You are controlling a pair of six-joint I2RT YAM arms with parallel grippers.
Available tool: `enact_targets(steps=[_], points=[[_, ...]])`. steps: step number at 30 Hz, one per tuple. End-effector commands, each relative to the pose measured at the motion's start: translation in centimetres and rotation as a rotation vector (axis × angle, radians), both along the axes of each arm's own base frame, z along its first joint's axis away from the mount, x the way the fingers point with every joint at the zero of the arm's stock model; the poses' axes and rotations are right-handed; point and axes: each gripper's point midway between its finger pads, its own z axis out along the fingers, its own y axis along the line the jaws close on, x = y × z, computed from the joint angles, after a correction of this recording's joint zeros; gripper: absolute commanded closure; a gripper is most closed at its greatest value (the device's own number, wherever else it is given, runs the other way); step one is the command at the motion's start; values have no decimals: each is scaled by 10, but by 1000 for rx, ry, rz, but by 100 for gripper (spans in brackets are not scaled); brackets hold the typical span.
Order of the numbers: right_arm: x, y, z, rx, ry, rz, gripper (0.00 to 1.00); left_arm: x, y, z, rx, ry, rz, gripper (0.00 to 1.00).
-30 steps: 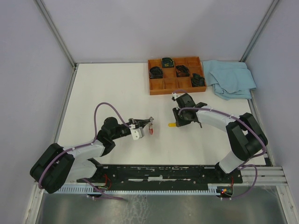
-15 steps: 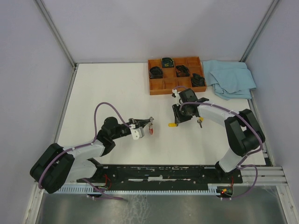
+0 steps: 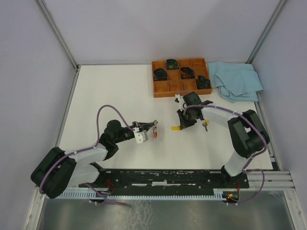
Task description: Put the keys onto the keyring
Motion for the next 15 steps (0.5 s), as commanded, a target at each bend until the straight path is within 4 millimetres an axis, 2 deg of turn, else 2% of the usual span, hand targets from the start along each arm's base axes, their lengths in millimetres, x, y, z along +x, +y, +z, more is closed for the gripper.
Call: enact_targets(steps=[1, 8, 15], points=[[10, 9, 20, 42, -44, 20, 84, 3, -4, 23, -34, -59, -19, 97], [10, 10, 22, 46, -40, 21, 89, 3, -5, 23, -34, -56, -22, 97], [11, 15, 23, 70, -29, 28, 89, 3, -5, 22, -33, -54, -23, 97]])
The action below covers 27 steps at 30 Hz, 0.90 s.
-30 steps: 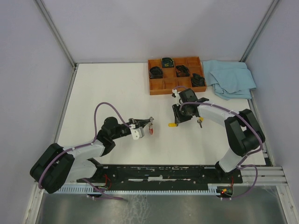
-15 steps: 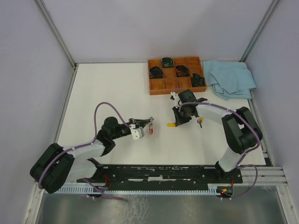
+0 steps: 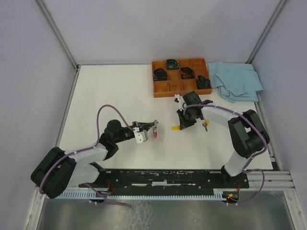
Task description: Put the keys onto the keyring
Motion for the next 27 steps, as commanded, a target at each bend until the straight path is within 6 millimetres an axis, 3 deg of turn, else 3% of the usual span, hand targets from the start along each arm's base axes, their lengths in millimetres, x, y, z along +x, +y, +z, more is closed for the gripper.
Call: enact_targets(steps=[1, 20, 27], points=[[16, 13, 21, 57, -51, 12, 88, 3, -5, 22, -34, -56, -21, 97], [16, 7, 9, 4, -23, -4, 83, 3, -5, 22, -33, -54, -23, 97], [16, 6, 11, -1, -29, -1, 94, 3, -5, 22, -33, -54, -23, 97]])
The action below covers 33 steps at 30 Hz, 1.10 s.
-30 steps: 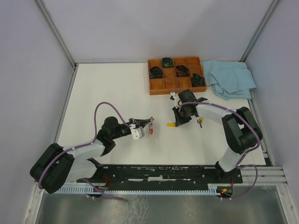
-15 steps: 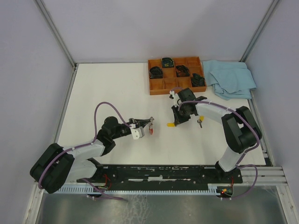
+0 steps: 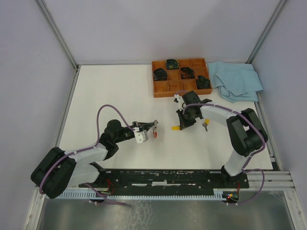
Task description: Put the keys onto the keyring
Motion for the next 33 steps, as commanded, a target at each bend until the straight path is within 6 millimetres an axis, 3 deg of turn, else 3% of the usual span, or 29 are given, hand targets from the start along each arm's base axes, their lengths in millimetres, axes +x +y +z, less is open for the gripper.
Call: enact_targets(steps=[1, 7, 15, 28, 33], points=[[15, 5, 14, 7, -53, 0, 97, 2, -6, 23, -35, -55, -25, 97], [19, 10, 29, 41, -112, 41, 99, 1, -6, 32, -82, -43, -25, 97], [27, 24, 81, 175, -314, 114, 99, 0, -8, 45, -155, -15, -35, 97], [7, 36, 162, 339, -583, 331, 99, -3, -4, 42, -144, -4, -54, 97], [-6, 43, 180, 400, -590, 402, 99, -7, -4, 37, -112, -1, -75, 97]])
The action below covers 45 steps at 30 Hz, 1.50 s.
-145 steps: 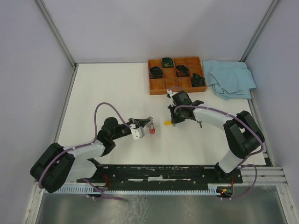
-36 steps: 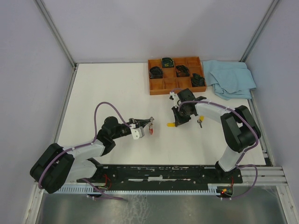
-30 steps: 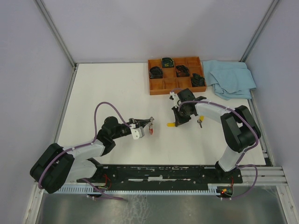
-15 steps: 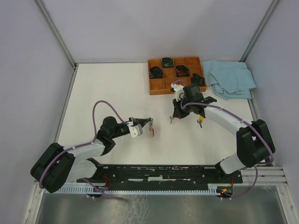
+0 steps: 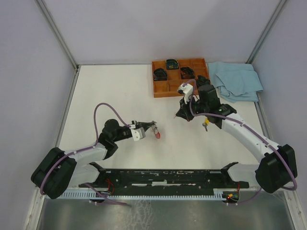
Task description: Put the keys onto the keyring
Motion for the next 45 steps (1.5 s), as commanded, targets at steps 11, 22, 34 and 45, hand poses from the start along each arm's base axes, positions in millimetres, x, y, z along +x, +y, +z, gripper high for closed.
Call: enact_targets(steps=[11, 22, 34, 45], points=[[-37, 18, 36, 22, -352, 435, 99, -11, -9, 13, 68, -106, -132, 97], [-61, 35, 21, -51, -637, 752, 99, -15, -15, 8, 75, -166, -192, 97], [-61, 43, 3, -138, -776, 817, 99, -18, -14, 2, 97, -195, -209, 97], [-60, 60, -4, -95, -889, 787, 99, -20, -13, -3, 112, -194, -216, 97]])
